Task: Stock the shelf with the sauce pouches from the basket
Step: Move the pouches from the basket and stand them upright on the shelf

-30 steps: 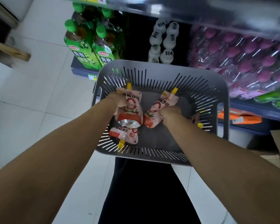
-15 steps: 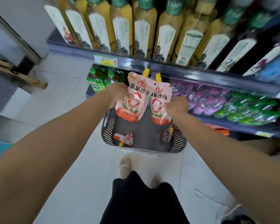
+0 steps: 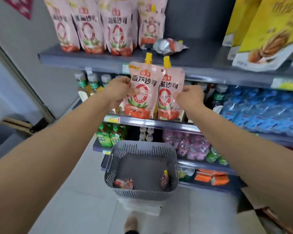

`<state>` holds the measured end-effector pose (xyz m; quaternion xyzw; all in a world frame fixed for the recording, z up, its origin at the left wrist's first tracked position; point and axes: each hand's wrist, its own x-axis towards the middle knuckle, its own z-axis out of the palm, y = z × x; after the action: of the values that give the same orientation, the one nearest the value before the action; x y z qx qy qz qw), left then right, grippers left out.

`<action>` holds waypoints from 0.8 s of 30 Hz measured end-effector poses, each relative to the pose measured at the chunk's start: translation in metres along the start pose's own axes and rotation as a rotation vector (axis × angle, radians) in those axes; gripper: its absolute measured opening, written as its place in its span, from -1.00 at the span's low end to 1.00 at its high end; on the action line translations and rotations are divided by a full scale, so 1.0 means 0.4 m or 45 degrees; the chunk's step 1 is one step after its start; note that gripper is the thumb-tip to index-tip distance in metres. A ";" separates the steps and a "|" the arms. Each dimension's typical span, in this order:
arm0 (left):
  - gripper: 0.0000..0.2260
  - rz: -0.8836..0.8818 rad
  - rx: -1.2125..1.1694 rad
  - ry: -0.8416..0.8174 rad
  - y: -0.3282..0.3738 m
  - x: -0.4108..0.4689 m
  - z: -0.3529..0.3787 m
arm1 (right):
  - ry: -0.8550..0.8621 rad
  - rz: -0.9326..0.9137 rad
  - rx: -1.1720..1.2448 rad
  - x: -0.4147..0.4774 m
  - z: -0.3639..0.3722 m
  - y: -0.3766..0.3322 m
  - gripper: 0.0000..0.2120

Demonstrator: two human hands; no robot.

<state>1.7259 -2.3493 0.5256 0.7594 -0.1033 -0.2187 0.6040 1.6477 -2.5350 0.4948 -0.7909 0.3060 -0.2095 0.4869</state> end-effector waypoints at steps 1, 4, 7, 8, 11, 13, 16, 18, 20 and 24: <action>-0.63 0.047 -0.067 0.002 0.029 -0.005 0.003 | 0.003 -0.021 0.043 0.006 -0.018 -0.026 -0.88; -0.65 0.166 -0.176 -0.004 0.117 -0.018 0.009 | 0.055 -0.073 0.138 0.028 -0.063 -0.102 -0.89; -0.62 0.286 -0.234 -0.032 0.191 -0.011 0.004 | 0.145 -0.148 0.201 0.057 -0.102 -0.170 -0.89; -0.64 0.320 -0.252 -0.044 0.214 -0.006 0.003 | 0.174 -0.168 0.217 0.070 -0.114 -0.190 -0.90; -0.74 0.401 -0.313 -0.080 0.270 0.019 0.002 | 0.231 -0.190 0.276 0.108 -0.142 -0.248 -0.74; -0.74 0.440 -0.344 -0.089 0.298 0.044 0.003 | 0.294 -0.207 0.313 0.134 -0.153 -0.281 -0.75; -0.72 0.518 -0.389 -0.083 0.334 0.083 0.004 | 0.360 -0.235 0.367 0.171 -0.160 -0.315 -0.91; -0.72 0.552 -0.397 -0.086 0.350 0.111 0.007 | 0.391 -0.245 0.387 0.194 -0.161 -0.329 -0.89; -0.73 0.574 -0.385 -0.088 0.362 0.143 0.011 | 0.428 -0.249 0.389 0.215 -0.159 -0.338 -0.91; -0.72 0.534 -0.404 -0.117 0.377 0.194 0.027 | 0.469 -0.223 0.397 0.259 -0.154 -0.338 -0.92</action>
<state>1.8055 -2.4287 0.6528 0.6064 -0.2501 -0.1364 0.7424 1.7217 -2.5999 0.6468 -0.6783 0.2838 -0.4359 0.5190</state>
